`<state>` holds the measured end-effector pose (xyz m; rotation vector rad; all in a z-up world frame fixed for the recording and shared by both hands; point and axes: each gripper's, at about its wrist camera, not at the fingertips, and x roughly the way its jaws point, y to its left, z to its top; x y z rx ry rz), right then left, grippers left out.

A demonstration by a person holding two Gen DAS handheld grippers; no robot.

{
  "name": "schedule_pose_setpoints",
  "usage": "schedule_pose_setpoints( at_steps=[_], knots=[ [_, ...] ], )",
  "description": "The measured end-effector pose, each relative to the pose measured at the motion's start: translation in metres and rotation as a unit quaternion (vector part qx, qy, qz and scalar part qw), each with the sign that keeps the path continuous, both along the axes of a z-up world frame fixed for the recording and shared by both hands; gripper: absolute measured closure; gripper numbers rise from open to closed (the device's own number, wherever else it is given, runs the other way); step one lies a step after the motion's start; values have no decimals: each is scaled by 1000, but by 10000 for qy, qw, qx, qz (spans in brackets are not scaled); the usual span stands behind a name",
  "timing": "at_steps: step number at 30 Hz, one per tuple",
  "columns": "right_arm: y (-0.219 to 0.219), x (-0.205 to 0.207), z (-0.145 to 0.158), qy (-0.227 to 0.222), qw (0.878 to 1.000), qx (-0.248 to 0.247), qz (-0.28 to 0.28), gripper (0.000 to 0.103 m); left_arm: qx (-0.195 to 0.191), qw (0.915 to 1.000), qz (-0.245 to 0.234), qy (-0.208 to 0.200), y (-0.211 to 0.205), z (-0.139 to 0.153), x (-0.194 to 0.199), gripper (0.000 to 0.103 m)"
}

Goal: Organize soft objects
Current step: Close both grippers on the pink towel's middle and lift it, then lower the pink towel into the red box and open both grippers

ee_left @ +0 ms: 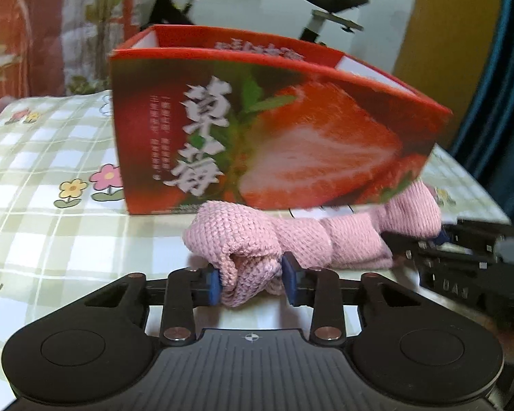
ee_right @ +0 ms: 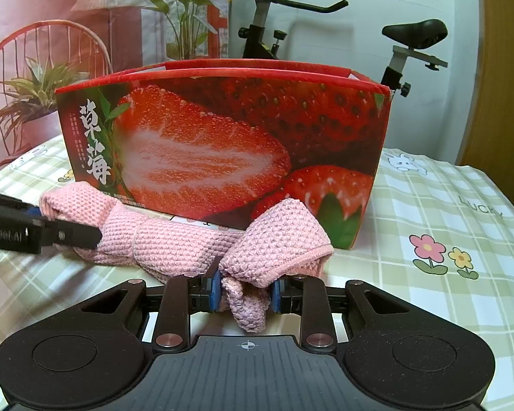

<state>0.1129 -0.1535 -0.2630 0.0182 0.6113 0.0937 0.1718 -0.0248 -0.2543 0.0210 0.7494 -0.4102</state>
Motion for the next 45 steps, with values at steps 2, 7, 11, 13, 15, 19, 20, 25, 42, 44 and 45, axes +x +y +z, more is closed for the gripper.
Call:
schedule_pose_setpoints(
  at_steps=[2,7,11,13,15,19,20,25,42,44,45],
  knots=[
    [0,0,0,1,10000,12,0,78,-53,10000,10,-5,2,-4,-1,67],
    [0,1,0,5,10000,44,8,78,-96,10000,3,-17,6,-6,1,67],
    [-1,1,0,4,10000,45,7,78,-104,9999,1,-26,5,-6,4,67],
    [0,1,0,5,10000,31,8,78,-128,9999,1,48,5,-5,6,67],
    [0,1,0,4,10000,0,8,78,-209,9996,27,172,11,-3,1,69],
    [4,-6,4,-41,9999,-81,85,81,-327,9990,-68,284,17,7,-1,75],
    [5,-12,7,-123,9998,-30,154,82,-344,9991,-109,210,18,12,-4,75],
    [-1,-29,34,-428,9983,368,111,82,-700,9968,-353,-178,32,49,-20,75],
    [-9,92,151,-7,9998,86,177,82,-1011,9943,-344,-70,20,122,76,75],
    [-8,110,144,406,9990,161,110,82,-877,9953,-361,185,14,116,91,75],
    [-9,117,140,563,9982,224,20,82,-838,9955,-355,282,11,113,97,75]
  ],
)
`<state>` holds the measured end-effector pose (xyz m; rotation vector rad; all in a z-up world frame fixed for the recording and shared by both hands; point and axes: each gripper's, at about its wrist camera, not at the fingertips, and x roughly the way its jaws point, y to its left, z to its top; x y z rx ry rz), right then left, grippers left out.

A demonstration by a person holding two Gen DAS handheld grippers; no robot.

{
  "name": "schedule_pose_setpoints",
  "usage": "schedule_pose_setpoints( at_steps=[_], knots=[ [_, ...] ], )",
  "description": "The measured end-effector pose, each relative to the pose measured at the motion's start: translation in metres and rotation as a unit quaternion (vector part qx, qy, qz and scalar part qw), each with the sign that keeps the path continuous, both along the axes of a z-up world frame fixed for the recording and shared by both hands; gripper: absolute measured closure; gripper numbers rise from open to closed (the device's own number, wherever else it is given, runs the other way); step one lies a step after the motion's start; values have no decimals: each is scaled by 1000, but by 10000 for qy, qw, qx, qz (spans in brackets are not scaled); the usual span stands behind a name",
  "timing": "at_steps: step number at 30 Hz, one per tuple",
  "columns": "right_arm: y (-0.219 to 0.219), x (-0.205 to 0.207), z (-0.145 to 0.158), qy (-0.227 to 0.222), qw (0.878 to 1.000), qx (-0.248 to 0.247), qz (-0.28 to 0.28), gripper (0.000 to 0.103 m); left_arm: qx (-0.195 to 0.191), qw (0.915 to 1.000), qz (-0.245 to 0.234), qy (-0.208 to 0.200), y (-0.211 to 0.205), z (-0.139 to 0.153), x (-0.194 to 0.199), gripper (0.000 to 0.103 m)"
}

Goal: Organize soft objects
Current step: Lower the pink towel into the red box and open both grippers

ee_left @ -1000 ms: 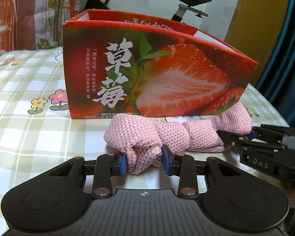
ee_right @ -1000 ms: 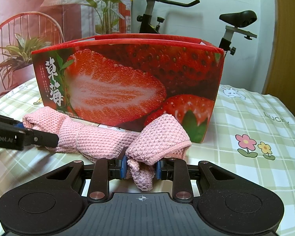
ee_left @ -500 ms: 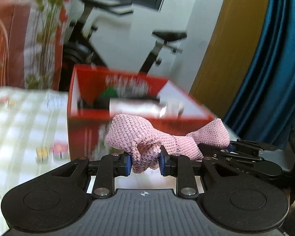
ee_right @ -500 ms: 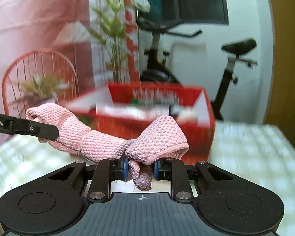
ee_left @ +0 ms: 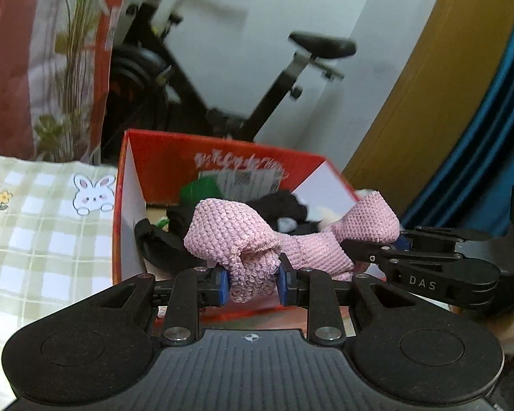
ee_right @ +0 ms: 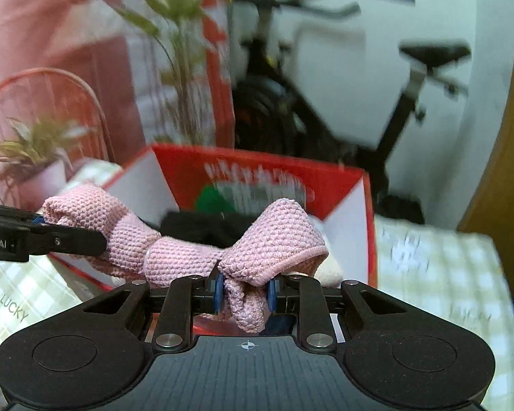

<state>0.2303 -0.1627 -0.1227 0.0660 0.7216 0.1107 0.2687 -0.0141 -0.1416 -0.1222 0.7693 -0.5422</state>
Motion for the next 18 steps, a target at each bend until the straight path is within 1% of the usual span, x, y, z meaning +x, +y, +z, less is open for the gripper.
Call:
schedule_pose_setpoints(
  at_steps=[2,5,6,7,9,13,15,17,18],
  knots=[
    [-2,14,-7,301,9993,165,-149,82,76,9997,-23,209,-6,-6,12,75],
    [-6,30,-17,613,9970,344,-330,82,269,9988,-60,412,-13,-14,25,75],
    [-7,34,-21,725,9960,374,-353,82,363,9984,-76,434,-15,-17,28,75],
    [-6,36,-25,801,9954,384,-365,82,450,9985,-71,299,-16,-20,31,75],
    [-7,44,-32,930,9941,395,-404,82,509,9981,-83,340,-18,-24,35,75],
    [-8,49,-43,1022,9927,424,-486,82,610,9973,-138,386,-18,-29,35,74],
    [-10,48,-44,1034,9928,412,-444,82,650,9971,-179,352,-17,-29,34,65],
    [-13,49,-45,1084,9921,461,-422,82,612,9975,-228,256,-13,-23,30,36],
    [-14,49,-45,1113,9918,466,-422,81,596,9978,-201,202,-12,-20,29,30]
  ],
)
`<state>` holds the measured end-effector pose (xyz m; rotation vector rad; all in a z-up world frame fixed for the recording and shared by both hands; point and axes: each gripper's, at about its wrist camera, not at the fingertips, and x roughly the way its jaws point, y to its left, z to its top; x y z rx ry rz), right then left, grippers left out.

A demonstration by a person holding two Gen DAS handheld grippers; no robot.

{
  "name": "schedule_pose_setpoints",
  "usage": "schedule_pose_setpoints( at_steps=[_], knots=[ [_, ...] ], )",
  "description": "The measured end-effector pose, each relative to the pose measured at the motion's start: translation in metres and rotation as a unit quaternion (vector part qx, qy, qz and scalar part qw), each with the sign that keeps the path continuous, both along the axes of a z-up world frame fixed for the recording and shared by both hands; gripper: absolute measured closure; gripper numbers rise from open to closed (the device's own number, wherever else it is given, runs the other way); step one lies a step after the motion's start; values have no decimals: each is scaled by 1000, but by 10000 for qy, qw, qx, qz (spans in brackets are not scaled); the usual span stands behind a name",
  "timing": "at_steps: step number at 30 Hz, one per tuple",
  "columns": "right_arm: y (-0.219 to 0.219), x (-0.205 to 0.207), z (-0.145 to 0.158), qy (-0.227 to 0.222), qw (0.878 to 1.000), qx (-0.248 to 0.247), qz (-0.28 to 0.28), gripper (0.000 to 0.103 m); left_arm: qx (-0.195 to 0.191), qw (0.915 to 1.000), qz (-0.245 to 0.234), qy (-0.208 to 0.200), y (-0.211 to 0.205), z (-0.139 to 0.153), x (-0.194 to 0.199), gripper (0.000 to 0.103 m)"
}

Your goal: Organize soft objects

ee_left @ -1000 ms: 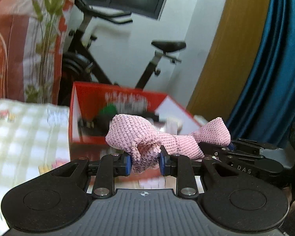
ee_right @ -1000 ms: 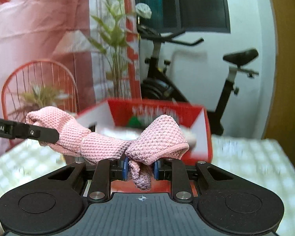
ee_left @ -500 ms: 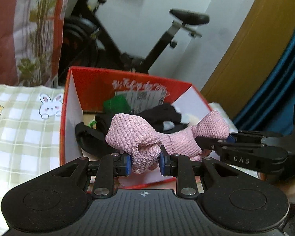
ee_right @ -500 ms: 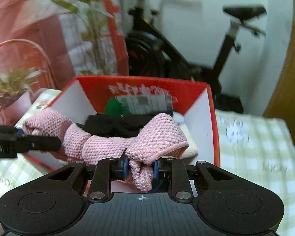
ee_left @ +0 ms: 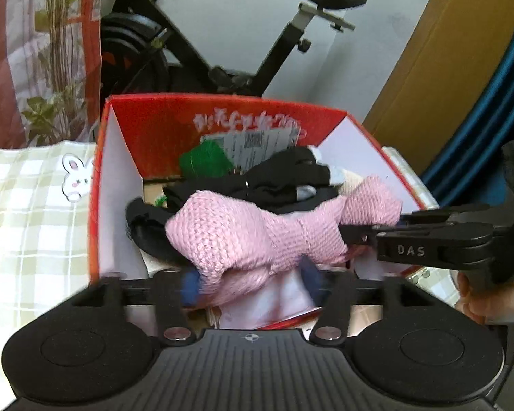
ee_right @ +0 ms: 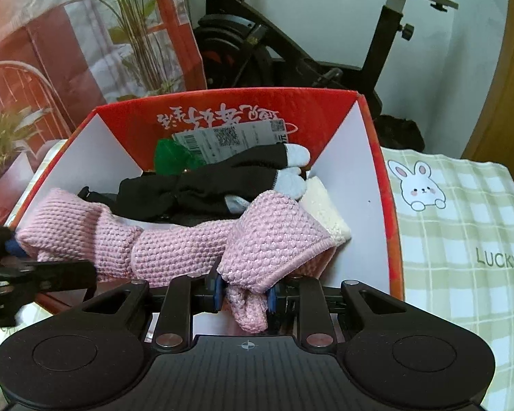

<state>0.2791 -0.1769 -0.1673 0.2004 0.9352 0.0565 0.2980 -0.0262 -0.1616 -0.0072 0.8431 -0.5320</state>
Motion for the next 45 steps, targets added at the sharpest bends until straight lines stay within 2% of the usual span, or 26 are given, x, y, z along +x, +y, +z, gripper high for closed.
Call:
schedule_pose_setpoints(
  at_steps=[2,5,9,14,15,16,18,20,22,25,27,29,32,34,37,40,45],
  knots=[
    [0,-1,2,50,10000,-44,27,81,-87,9998,65,-147,4,9,-4,18],
    [5,-4,6,104,9999,-103,57,81,-225,9988,205,-379,11,24,-10,9],
    [13,-6,9,239,9994,-66,222,80,-275,9970,295,-667,11,40,-18,4],
    [15,-19,22,101,9994,-196,272,70,-132,9932,340,-1107,7,56,-35,0],
    [14,-22,26,60,9994,-222,255,64,-104,9923,365,-1180,7,58,-39,0],
    [13,-26,30,8,9994,-255,240,54,-71,9914,391,-1251,7,61,-42,0],
    [10,-34,38,-112,9991,-320,236,42,-4,9902,428,-1332,7,68,-48,0],
    [8,-42,47,-250,9987,-382,233,40,57,9895,475,-1365,7,72,-52,0],
    [5,-50,55,-335,9985,-370,208,25,66,9886,563,-1398,9,77,-58,0],
    [3,-63,68,-601,9971,-433,161,10,28,9873,781,-1382,15,83,-66,0],
    [3,-73,77,-778,9957,-490,140,2,-127,9876,989,-1211,21,84,-68,0],
    [2,-82,85,-946,9942,-490,147,1,-362,9875,1034,-1131,29,86,-72,0],
    [3,-96,96,-1170,9919,-501,49,1,-765,9837,893,-1358,42,90,-85,0],
    [3,-104,101,-1272,9908,-459,-44,0,-830,9830,827,-1416,45,92,-92,0],
    [2,-116,109,-1378,9897,-339,-185,0,-474,9819,950,-1567,41,99,-102,0],
    [3,-129,118,-1583,9859,-406,-362,0,-170,9766,964,-1915,37,108,-117,0],
    [9,-156,137,-1866,9790,-597,-565,0,100,9694,1086,-2199,33,126,-142,0]
  ],
)
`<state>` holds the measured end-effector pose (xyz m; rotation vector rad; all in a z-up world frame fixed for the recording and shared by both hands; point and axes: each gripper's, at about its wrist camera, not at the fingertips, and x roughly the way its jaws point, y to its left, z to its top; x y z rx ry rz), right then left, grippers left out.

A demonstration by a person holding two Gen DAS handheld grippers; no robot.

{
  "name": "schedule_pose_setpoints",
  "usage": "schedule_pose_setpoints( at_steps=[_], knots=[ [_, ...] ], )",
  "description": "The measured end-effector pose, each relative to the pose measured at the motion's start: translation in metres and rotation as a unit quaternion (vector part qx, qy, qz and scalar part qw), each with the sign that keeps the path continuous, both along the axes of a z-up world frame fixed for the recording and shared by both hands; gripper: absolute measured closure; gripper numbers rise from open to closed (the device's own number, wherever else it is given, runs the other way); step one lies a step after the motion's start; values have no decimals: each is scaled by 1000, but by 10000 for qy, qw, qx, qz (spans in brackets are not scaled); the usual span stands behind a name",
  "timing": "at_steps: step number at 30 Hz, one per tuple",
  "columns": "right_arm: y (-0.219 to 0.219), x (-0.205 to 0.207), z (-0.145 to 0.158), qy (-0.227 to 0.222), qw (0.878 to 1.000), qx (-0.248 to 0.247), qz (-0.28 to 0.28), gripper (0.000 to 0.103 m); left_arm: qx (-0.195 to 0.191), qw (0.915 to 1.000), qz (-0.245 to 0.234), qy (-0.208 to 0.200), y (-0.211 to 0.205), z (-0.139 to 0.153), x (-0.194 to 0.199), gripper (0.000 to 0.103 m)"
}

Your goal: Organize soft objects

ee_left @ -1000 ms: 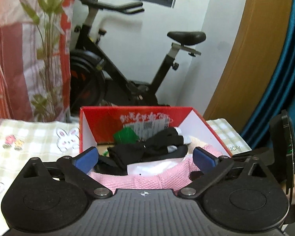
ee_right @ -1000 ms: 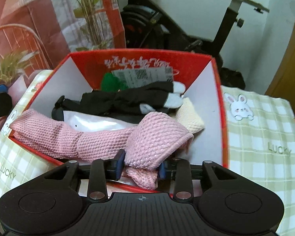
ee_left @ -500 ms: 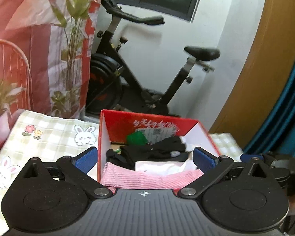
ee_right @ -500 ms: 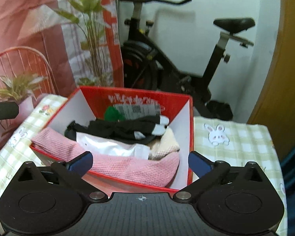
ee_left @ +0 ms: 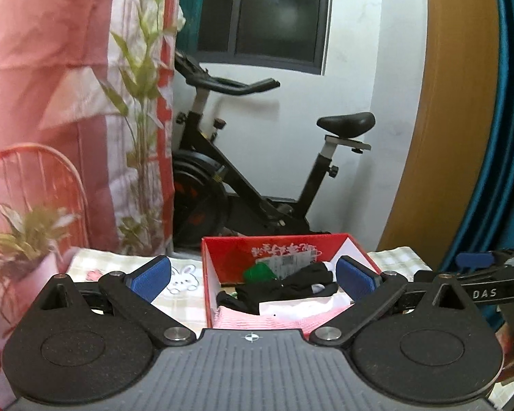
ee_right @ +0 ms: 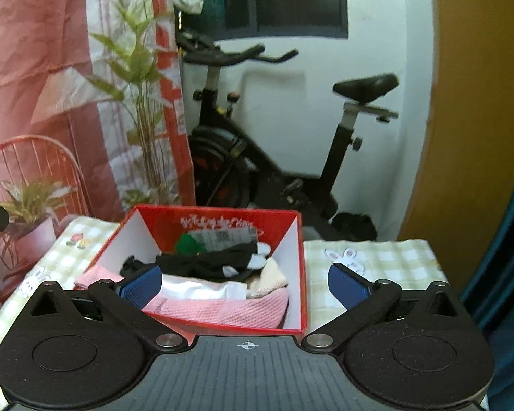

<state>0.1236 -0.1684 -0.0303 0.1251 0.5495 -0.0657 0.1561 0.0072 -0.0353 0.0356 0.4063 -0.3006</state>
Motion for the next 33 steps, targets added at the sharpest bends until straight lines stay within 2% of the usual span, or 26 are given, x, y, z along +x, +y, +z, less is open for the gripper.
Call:
schedule_pose_setpoints(
  at_steps=[6,12,19,25,30,33],
  knots=[
    [8,-41,36,-470,9989,22,-44,0,-229,9994,259,-83,6,26,-30,0],
    [23,-89,80,-1009,9949,20,10,0,70,9959,790,-432,7,56,-69,0],
    [38,-142,119,-1554,9878,98,-15,0,206,9935,768,-818,7,83,-117,0],
    [49,-165,125,-1573,9872,-194,-153,0,204,9926,761,-925,1,90,-145,0],
    [55,-174,123,-1549,9872,-309,-199,0,459,9903,846,-1004,-8,86,-153,0],
    [55,-178,122,-1565,9869,-329,-226,0,412,9905,840,-1010,-7,86,-157,0]
  ],
)
